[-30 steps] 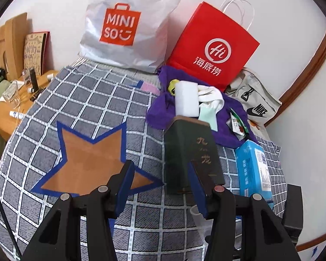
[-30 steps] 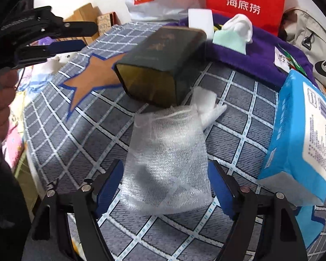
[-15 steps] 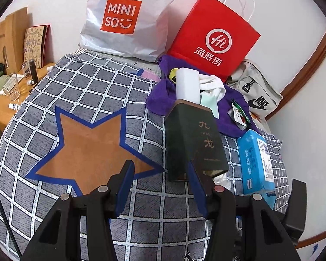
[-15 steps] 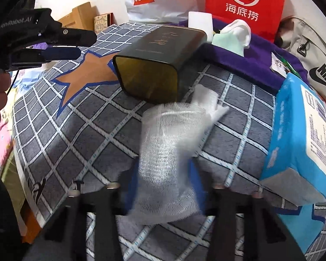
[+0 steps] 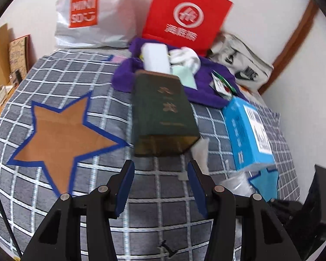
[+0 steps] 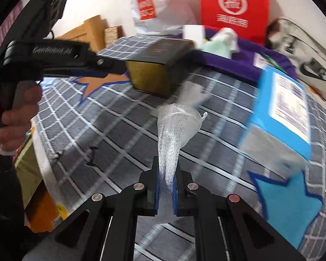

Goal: Organize soft objects
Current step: 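Grasp the white tissue with the left tool while the right tool lifts the mesh bag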

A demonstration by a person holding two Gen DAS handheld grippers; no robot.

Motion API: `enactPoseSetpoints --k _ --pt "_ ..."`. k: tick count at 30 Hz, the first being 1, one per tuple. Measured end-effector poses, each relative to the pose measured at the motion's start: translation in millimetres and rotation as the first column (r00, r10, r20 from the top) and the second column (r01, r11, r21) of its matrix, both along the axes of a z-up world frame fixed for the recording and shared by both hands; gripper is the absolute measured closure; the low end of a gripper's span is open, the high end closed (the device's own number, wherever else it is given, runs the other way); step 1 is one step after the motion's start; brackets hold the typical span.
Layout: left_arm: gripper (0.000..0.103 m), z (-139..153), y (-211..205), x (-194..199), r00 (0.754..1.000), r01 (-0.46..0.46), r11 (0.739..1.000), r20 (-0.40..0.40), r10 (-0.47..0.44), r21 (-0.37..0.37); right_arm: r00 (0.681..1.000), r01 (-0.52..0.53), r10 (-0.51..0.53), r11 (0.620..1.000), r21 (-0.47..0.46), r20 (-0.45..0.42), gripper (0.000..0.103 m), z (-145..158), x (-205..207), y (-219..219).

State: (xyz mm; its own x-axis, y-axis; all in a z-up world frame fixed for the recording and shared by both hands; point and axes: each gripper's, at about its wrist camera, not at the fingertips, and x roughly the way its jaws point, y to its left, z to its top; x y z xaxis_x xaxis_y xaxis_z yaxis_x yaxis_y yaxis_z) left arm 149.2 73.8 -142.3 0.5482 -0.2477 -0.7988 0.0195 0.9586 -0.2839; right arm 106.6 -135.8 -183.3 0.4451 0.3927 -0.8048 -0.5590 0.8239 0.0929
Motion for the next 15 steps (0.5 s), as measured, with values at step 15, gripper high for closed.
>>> enactPoseSetpoints --k 15 --pt "0.055 -31.5 -63.6 14.2 0.991 0.125 0.988 -0.054 -0.120 0.090 0.992 0.122 -0.122 0.992 -0.004 0.007 0.094 -5.7 -10.7 -68.9"
